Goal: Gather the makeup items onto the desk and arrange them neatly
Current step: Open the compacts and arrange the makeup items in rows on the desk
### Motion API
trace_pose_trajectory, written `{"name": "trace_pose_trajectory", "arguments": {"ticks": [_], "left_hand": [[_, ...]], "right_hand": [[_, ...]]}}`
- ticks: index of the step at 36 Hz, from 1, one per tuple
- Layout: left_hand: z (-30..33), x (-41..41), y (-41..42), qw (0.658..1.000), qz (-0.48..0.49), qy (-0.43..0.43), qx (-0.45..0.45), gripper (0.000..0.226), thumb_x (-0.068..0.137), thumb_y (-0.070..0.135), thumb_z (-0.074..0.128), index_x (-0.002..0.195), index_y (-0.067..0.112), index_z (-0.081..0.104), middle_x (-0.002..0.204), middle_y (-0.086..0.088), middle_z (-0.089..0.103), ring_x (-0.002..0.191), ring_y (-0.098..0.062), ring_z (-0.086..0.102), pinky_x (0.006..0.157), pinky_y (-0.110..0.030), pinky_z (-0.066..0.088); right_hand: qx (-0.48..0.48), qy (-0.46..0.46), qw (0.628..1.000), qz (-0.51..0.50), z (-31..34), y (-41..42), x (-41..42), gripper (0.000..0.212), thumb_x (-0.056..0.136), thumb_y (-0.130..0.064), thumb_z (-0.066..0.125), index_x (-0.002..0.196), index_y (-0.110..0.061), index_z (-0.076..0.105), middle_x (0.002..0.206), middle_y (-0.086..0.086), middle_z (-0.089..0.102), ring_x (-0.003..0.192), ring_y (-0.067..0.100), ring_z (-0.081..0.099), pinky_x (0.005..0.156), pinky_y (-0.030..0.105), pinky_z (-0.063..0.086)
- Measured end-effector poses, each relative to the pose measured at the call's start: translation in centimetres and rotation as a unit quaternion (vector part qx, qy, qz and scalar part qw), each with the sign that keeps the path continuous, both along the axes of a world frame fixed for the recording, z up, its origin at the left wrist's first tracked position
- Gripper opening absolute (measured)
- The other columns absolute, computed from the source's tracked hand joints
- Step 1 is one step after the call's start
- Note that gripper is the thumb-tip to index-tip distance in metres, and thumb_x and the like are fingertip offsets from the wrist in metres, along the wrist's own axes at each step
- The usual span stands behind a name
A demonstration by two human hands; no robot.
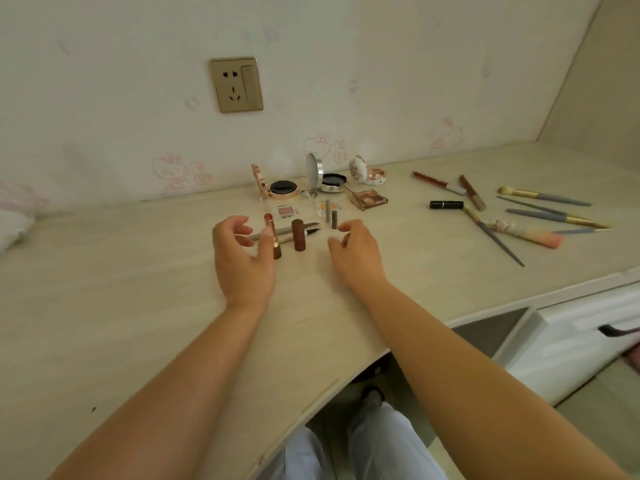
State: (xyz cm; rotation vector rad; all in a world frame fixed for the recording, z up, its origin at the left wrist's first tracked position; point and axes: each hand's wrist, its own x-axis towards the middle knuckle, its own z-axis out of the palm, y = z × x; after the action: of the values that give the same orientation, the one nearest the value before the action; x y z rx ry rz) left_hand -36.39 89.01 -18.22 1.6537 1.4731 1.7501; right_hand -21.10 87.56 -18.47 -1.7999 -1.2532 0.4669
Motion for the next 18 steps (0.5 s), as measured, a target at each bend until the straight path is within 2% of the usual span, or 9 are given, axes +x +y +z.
{"name": "trace_pose_trajectory", "arguments": {"ticks": [4, 7, 9, 12, 18], "left_hand": [[0.8, 3.6, -1.4, 0.991, -0.086, 0.061, 0.083, 0.023, 0.083, 0.019, 0.055, 0.104, 0.009, 0.052, 0.092, -0.001, 0.052, 0.074, -0.011, 0.051, 0.063, -0.017, 0.040], [1.2, 7.9, -2.3, 0.971, -0.145, 0.150, 0.119, 0.018, 0.082, 0.012, 0.056, 0.099, 0.008, 0.056, 0.088, 0.002, 0.052, 0.071, -0.012, 0.051, 0.065, -0.023, 0.044], [1.3, 10.7, -2.6, 0.960, -0.180, 0.176, 0.124, 0.016, 0.081, 0.009, 0.056, 0.096, 0.008, 0.059, 0.086, 0.002, 0.054, 0.069, -0.011, 0.052, 0.064, -0.026, 0.045], [1.4, 14.7, -2.5, 0.955, -0.212, 0.181, 0.104, 0.016, 0.079, 0.006, 0.058, 0.094, 0.012, 0.061, 0.088, 0.001, 0.057, 0.069, -0.011, 0.055, 0.064, -0.027, 0.046], [0.3, 21.5, -0.3, 0.947, -0.234, 0.221, 0.000, 0.021, 0.081, 0.010, 0.057, 0.098, 0.023, 0.059, 0.093, 0.009, 0.054, 0.076, -0.007, 0.051, 0.069, -0.023, 0.042]], "right_hand": [[0.023, -0.012, 0.998, -0.049, 0.2, -1.3, 4.7, 0.025, 0.091, -0.022, 0.050, 0.115, -0.016, 0.052, 0.110, 0.003, 0.055, 0.095, 0.016, 0.053, 0.081, 0.029, 0.044], [0.012, -0.040, 0.996, -0.081, 0.3, -2.1, 8.6, 0.021, 0.091, -0.019, 0.050, 0.110, -0.013, 0.056, 0.108, 0.004, 0.056, 0.092, 0.015, 0.051, 0.077, 0.026, 0.040], [-0.004, -0.050, 0.994, -0.098, 0.3, -2.7, 10.9, 0.020, 0.090, -0.019, 0.050, 0.108, -0.013, 0.057, 0.109, 0.005, 0.057, 0.094, 0.018, 0.052, 0.077, 0.026, 0.040], [-0.034, -0.066, 0.992, -0.105, 0.2, -3.1, 13.9, 0.020, 0.090, -0.018, 0.048, 0.107, -0.015, 0.057, 0.110, 0.005, 0.057, 0.097, 0.019, 0.053, 0.079, 0.028, 0.042], [-0.044, -0.122, 0.983, -0.127, -0.1, -3.1, 18.4, 0.021, 0.089, -0.014, 0.046, 0.105, -0.011, 0.059, 0.115, 0.008, 0.057, 0.107, 0.025, 0.052, 0.084, 0.030, 0.038]]}}
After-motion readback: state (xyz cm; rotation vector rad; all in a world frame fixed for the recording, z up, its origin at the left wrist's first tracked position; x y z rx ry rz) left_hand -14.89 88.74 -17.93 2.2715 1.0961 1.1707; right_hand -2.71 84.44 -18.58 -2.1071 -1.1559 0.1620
